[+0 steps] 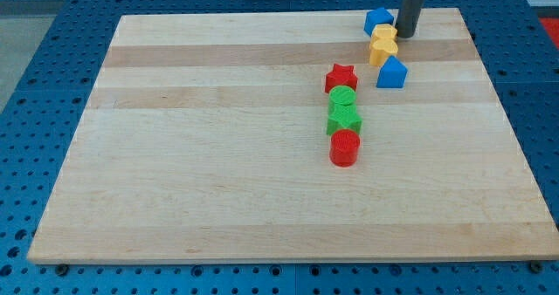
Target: Point your arm to the yellow heart
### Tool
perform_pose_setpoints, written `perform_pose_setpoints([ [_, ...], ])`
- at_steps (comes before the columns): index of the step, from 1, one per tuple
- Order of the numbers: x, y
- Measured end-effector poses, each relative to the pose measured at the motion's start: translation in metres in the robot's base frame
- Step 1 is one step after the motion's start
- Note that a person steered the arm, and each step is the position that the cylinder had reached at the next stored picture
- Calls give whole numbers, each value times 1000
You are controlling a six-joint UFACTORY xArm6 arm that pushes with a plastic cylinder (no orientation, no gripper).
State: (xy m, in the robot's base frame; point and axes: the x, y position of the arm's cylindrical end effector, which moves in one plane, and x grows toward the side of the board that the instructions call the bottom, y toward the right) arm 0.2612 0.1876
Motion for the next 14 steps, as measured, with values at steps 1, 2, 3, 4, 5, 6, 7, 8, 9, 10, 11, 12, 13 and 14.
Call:
perform_pose_setpoints([
  [1,25,0],
  [2,48,4],
  [3,78,11],
  [4,120,11],
  [5,168,11],
  [6,219,1],
  [7,261,-29],
  [8,277,-90],
  [9,288,-149],
  [10,279,-204],
  [11,238,-226],
  [12,185,-236],
  [13,132,-236],
  [14,85,-236],
])
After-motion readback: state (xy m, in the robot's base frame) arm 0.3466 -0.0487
